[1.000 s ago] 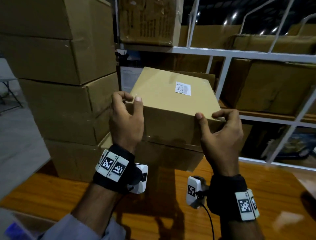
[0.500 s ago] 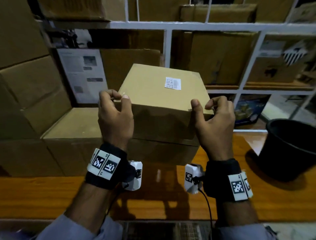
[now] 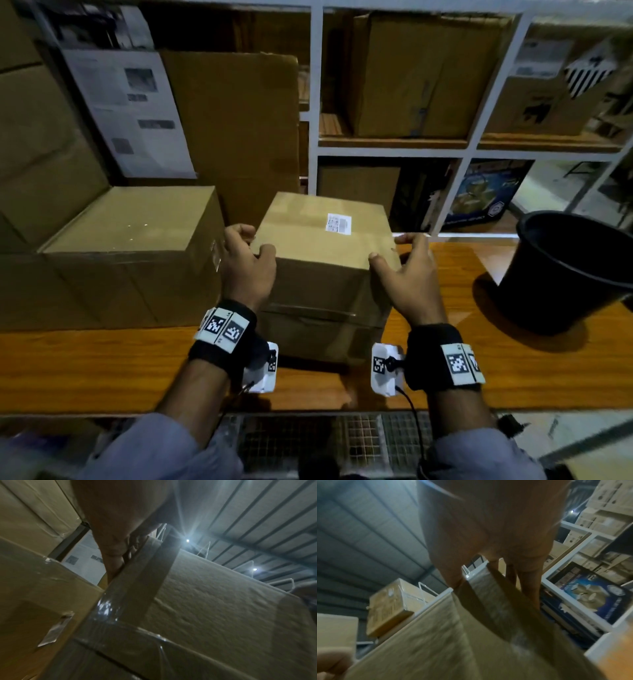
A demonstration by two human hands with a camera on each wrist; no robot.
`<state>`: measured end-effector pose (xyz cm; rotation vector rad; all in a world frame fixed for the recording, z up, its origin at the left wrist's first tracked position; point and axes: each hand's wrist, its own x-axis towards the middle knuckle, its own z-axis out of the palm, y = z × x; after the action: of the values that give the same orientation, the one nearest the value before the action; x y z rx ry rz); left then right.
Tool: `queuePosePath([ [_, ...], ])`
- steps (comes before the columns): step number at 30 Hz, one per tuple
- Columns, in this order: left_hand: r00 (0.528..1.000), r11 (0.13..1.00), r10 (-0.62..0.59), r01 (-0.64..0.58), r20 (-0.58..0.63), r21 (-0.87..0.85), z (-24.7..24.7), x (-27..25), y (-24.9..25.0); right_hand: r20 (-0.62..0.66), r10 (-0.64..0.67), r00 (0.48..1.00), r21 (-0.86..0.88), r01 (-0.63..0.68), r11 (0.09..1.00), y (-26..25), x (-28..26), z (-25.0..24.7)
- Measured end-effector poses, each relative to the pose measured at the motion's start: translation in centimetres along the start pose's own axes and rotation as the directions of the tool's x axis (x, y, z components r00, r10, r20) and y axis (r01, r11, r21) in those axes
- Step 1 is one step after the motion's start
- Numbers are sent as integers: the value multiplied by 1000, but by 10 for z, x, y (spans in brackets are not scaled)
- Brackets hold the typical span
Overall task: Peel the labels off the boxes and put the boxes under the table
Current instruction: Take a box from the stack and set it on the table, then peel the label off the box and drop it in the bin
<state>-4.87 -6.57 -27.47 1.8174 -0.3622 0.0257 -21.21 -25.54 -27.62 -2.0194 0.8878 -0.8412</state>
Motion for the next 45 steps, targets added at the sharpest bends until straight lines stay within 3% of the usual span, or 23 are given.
queuePosePath([
  [8,937,943,-229,145,265,300,-11,30,-23,167,206,964,-246,-161,956,-4,3,13],
  [11,941,919,-189,69,281,388,-8,47,-18,193,233,953,-376,-147,915,-13,12,13],
  [15,927,850,-107,-102,360,516,7,65,0,197,138,971,-482,-27,876,-40,35,13],
  [17,881,810,-127,-173,456,560,17,72,8,223,58,973,-462,53,885,-57,50,15],
  [21,726,685,-285,-303,625,663,28,87,14,300,27,953,-397,99,912,-81,83,31],
  [27,654,664,-319,-362,686,654,29,104,27,399,142,906,-574,126,809,-72,116,65],
  [33,589,652,-389,-367,708,664,33,113,17,429,151,891,-687,213,694,-54,131,71],
  [45,569,637,-399,-393,719,664,34,111,12,370,109,923,-670,184,719,-47,126,72],
])
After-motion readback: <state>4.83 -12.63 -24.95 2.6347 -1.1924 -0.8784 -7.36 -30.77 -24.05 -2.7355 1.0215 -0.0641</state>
